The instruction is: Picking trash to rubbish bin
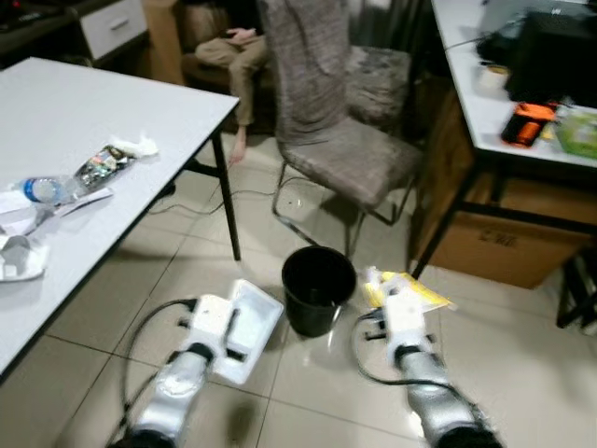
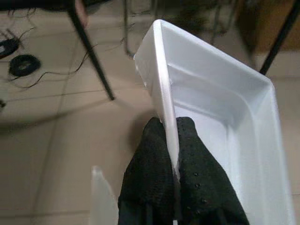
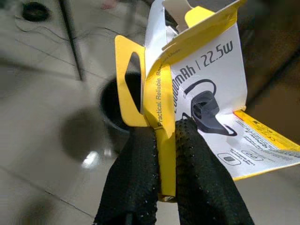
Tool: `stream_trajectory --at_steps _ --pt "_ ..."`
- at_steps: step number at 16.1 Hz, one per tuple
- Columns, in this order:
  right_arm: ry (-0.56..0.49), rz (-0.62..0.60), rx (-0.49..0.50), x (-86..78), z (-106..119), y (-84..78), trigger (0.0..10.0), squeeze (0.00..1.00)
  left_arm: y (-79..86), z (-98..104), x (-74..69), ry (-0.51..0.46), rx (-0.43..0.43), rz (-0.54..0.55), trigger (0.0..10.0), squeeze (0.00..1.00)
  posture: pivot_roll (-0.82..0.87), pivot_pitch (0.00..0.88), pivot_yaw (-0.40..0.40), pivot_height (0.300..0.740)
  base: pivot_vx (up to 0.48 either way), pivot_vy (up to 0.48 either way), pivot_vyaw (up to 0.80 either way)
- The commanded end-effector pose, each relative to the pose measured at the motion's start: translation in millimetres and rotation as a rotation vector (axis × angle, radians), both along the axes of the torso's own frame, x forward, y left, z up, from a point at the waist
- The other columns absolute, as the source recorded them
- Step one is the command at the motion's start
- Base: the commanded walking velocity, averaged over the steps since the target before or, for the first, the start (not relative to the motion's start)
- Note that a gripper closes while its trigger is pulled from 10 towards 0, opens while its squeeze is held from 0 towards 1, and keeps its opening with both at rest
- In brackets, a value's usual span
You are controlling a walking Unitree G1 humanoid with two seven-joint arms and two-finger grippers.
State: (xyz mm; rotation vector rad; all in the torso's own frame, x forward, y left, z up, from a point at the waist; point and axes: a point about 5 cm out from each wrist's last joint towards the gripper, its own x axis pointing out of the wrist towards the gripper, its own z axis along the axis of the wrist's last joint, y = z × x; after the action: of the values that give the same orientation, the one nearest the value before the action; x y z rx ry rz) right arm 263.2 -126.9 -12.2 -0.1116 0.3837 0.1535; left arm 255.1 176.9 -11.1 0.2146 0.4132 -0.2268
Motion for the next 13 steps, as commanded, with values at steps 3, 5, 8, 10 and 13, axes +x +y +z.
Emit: stream_trajectory --at_steps 3,5,8,10,13 --pt "-0.008 -0.017 -0.008 0.3 0.7 -10.2 10.0 0.00 -8.0 2.8 4.8 -0.011 -0.006 -0.031 10.0 0.00 -0.01 0.056 -0.016 0.740 0.412 0.000 -0.46" --pt "-0.011 0.013 -0.013 -0.5 0.8 -7.3 10.0 0.00 -6.5 3.5 5.9 -0.013 -0.005 -0.027 10.0 0.00 -0.01 0.051 -0.015 0.740 0.411 0.000 0.00" --pt "-0.011 0.010 -0.010 -0.9 0.6 -6.2 10.0 0.00 -4.4 4.0 6.7 -0.014 -0.003 -0.025 10.0 0.00 -0.01 0.044 -0.010 0.740 0.411 0.000 0.00" --pt "-0.008 0.015 -0.004 -1.2 0.4 -5.4 10.0 0.00 -3.7 3.9 6.8 -0.013 -0.001 -0.026 10.0 0.00 -0.01 0.040 -0.008 0.740 0.411 0.000 0.00" --pt "-0.004 0.043 -0.023 -2.2 -0.5 -4.1 10.0 0.00 -3.3 3.7 6.7 -0.012 0.001 -0.027 10.0 0.00 -0.01 0.040 -0.008 0.740 0.414 0.000 0.00"
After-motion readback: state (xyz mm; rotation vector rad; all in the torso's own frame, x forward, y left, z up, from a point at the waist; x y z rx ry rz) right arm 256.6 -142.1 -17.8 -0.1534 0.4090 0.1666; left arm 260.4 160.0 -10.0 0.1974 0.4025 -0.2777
